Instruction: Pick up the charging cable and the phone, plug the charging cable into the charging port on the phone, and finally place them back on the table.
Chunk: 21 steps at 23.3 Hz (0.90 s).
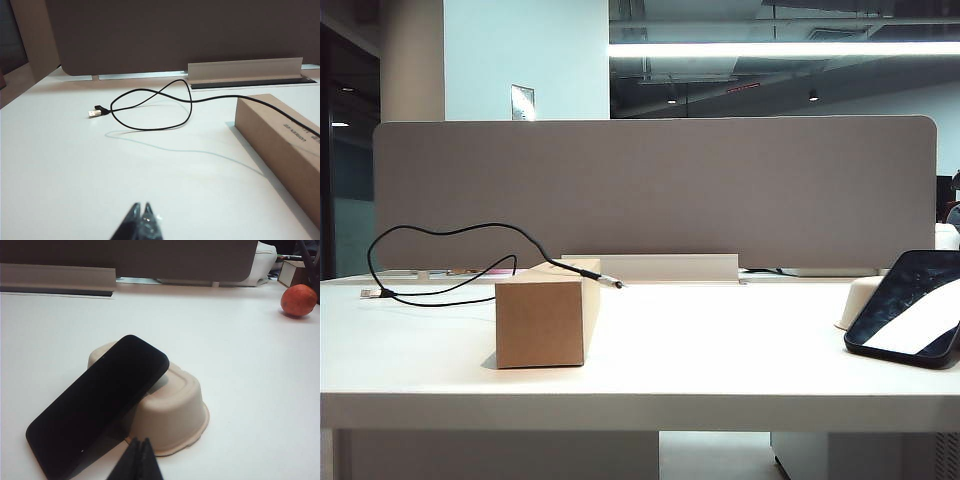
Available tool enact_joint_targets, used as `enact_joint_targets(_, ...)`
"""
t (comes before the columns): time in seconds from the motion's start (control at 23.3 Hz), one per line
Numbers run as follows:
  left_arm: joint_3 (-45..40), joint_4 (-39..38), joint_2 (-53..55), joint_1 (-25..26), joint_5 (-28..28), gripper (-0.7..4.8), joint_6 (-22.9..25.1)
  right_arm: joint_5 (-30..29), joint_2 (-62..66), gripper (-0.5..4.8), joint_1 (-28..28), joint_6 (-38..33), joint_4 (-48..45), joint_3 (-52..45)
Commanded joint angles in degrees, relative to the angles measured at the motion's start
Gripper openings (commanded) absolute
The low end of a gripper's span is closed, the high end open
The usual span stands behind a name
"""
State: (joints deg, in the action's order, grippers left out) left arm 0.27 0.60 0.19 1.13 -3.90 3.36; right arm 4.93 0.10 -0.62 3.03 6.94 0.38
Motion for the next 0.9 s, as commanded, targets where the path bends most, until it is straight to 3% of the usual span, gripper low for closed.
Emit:
enact_joint_targets(0.04, 0.17, 0.7, 0.04, 0.04, 0.04, -0.05, 0.02, 0.11, -0.11, -0.01, 0.0, 0.17, -0.72, -0.33)
enact_joint_targets(0.77, 0.17, 0.79, 0.04, 0.02, 0.04, -0.05, 0.02, -0.61, -0.11, -0.01, -0.04, -0.17, -1.2, -0.33)
enact_joint_targets(0.9, 0.17, 0.81, 0.04, -0.02, -0.28, -0.06, -1.11, -1.99, -0.11, -0.01, -0.04, -5.66, -0.76, -0.35)
